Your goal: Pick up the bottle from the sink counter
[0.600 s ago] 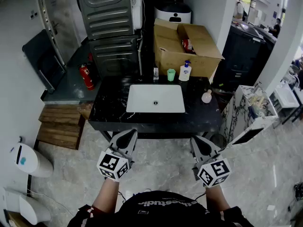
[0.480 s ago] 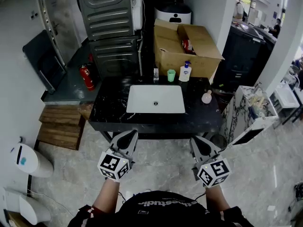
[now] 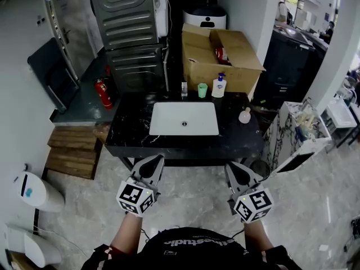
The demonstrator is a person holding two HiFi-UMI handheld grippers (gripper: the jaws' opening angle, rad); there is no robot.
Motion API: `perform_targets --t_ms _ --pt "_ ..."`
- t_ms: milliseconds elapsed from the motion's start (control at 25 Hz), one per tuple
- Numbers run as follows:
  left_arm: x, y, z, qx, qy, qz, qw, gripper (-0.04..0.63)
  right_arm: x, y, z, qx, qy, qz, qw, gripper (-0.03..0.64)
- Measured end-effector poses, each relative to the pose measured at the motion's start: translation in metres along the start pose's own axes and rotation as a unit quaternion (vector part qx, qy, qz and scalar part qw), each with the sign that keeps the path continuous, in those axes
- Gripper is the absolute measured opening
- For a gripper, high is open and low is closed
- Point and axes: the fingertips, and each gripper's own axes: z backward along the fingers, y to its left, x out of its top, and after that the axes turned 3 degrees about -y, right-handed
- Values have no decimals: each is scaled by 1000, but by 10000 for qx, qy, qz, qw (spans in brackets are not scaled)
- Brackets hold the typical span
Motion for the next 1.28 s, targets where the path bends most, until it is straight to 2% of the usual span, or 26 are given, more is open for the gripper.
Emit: perform_targets --t_ms 480,760,1000,1280 --pt "-3 -22 -19 202 -39 -74 9998 17 -6 -39 19 95 -101 -97 9999 40" --pt "-24 -23 -41 212 201 -8 9996 17 -35 -64 12 63 119 -397 9991 40" --pt "-45 17 -93 114 207 68 9997 17 -47 -87 -45 82 262 -424 9987 40" --pt "-57 111 -174 30 64 272 9996 17 -33 -117 -164 64 224 -217 9995 40"
